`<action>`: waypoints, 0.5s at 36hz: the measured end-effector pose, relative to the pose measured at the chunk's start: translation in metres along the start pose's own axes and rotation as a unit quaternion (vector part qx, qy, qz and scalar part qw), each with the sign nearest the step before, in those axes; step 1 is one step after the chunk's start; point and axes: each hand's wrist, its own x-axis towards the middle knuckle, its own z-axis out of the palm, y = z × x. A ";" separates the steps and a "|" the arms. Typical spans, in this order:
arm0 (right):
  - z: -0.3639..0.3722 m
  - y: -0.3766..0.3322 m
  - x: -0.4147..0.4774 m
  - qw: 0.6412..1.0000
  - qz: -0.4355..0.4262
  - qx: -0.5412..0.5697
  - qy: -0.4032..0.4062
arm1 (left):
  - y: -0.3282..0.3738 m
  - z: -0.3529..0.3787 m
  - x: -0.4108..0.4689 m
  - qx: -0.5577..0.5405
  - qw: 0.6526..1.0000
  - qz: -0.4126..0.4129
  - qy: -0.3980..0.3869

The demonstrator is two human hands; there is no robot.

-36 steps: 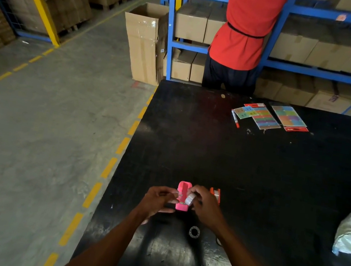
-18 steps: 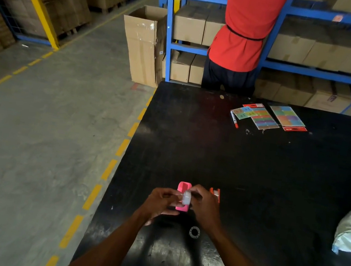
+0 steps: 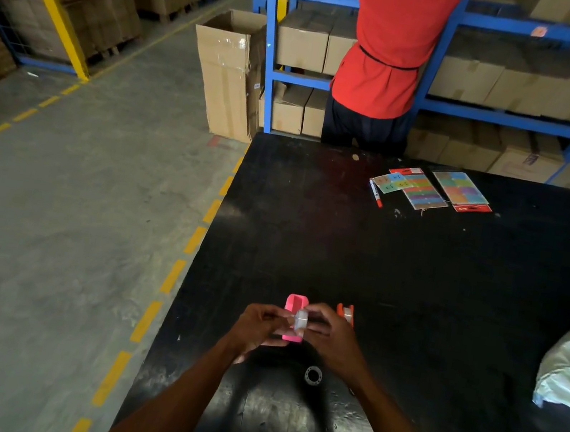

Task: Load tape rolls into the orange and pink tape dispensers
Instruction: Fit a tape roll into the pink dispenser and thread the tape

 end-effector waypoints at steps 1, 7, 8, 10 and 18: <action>-0.001 -0.001 0.000 1.000 -0.002 -0.006 -0.004 | 0.000 -0.001 0.000 0.002 1.000 0.000 -0.003; -0.004 -0.001 0.004 0.999 -0.003 -0.031 -0.022 | 0.002 -0.004 -0.001 0.014 1.000 -0.005 -0.005; -0.006 -0.001 0.005 0.999 -0.005 -0.033 -0.023 | 0.003 -0.005 0.000 0.014 1.000 -0.007 -0.005; -0.008 -0.003 0.006 0.999 -0.008 -0.035 -0.028 | 0.004 -0.005 -0.001 0.016 1.000 -0.009 -0.006; -0.011 -0.005 0.009 0.998 -0.010 -0.053 -0.042 | 0.006 0.000 0.001 0.022 1.000 -0.019 -0.005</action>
